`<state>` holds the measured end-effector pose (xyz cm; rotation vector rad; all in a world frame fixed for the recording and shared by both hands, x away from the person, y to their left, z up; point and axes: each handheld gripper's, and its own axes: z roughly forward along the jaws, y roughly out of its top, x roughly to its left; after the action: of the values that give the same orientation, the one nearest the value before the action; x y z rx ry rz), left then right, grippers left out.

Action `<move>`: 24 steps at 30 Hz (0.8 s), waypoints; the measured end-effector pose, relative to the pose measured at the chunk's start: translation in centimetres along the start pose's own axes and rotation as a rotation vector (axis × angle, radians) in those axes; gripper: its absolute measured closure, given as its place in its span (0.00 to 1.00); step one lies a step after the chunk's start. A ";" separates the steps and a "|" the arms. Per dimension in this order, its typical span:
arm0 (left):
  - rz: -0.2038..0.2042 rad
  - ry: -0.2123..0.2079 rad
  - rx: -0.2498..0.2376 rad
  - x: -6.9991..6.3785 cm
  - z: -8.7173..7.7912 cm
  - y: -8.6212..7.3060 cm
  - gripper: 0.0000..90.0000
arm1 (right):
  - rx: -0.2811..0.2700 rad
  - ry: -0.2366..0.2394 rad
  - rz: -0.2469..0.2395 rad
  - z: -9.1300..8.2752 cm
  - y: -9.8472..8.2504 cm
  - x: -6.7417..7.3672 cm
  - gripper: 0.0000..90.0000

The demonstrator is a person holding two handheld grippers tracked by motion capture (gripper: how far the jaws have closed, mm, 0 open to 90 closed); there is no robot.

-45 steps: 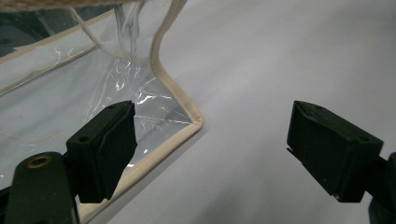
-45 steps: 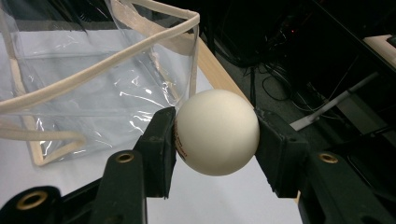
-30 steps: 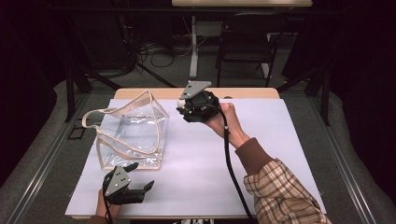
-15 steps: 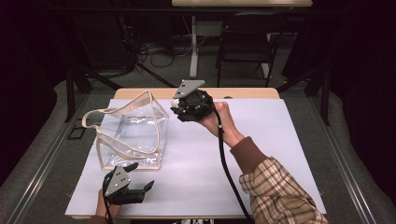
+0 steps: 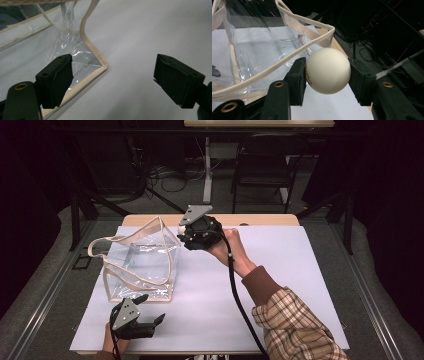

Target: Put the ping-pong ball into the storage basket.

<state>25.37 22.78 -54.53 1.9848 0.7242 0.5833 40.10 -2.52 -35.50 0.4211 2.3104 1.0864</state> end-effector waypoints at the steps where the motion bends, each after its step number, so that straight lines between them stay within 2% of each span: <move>1: 0.000 0.000 0.000 0.0 0.0 0.0 0.18 | 0.001 0.000 0.006 0.0 0.1 0.1 0.57; 13: 0.001 0.001 0.000 0.0 0.0 0.0 0.18 | -0.012 0.014 -0.014 0.6 1.2 0.8 0.57; 24: 0.003 0.000 0.002 0.0 0.0 0.0 0.18 | -0.011 0.022 -0.022 1.1 1.5 1.4 0.57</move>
<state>25.35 22.79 -54.52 1.9882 0.7224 0.5840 39.69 -0.20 -35.35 0.3798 2.3219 1.0977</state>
